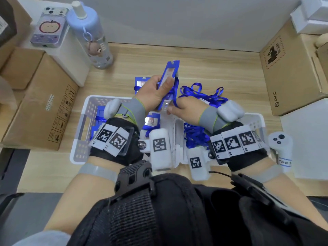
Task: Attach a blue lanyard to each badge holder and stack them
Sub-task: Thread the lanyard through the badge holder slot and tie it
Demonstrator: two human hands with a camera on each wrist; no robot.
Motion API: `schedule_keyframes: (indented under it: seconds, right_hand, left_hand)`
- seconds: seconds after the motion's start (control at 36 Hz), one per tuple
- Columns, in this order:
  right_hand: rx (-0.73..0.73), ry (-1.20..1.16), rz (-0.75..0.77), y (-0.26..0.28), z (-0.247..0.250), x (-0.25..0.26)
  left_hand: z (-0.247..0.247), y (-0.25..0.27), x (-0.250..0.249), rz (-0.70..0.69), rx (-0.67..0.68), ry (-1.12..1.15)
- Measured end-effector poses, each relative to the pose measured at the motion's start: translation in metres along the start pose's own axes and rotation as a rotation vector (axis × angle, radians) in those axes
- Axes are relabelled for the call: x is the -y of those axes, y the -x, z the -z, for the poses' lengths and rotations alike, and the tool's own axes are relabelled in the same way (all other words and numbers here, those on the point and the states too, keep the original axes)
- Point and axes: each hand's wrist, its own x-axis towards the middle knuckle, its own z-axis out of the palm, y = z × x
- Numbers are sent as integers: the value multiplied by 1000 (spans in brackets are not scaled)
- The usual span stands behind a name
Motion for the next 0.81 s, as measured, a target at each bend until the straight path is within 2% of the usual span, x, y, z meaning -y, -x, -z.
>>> schedule_keyframes:
  seconds: [0.11,0.25,0.39,0.5,0.61,0.69,0.81]
  right_hand:
    - [19,61,40,8,6,12]
    - [-62,147,118,13,27,12]
    - [-248,97,95,10,43,-1]
    - [-353,-62,64,7,44,-11]
    - [-386,-257,-6,4,34,-19]
    - [-310,-340,-61,3,25,-16]
    - [-167,-329,-52,3,16,-5]
  left_hand:
    - [5,-5,5,-37,-77,-181]
    - [10,-9,16,-84,-92,-585]
    - [5,0,9,-172,123,-722]
    - [3,4,1,-231,210,-662]
    - [9,7,-6,-162,260,-442]
    - [10,5,-7,-141,177,-221]
    - [6,3,-7,-108,-16,-41]
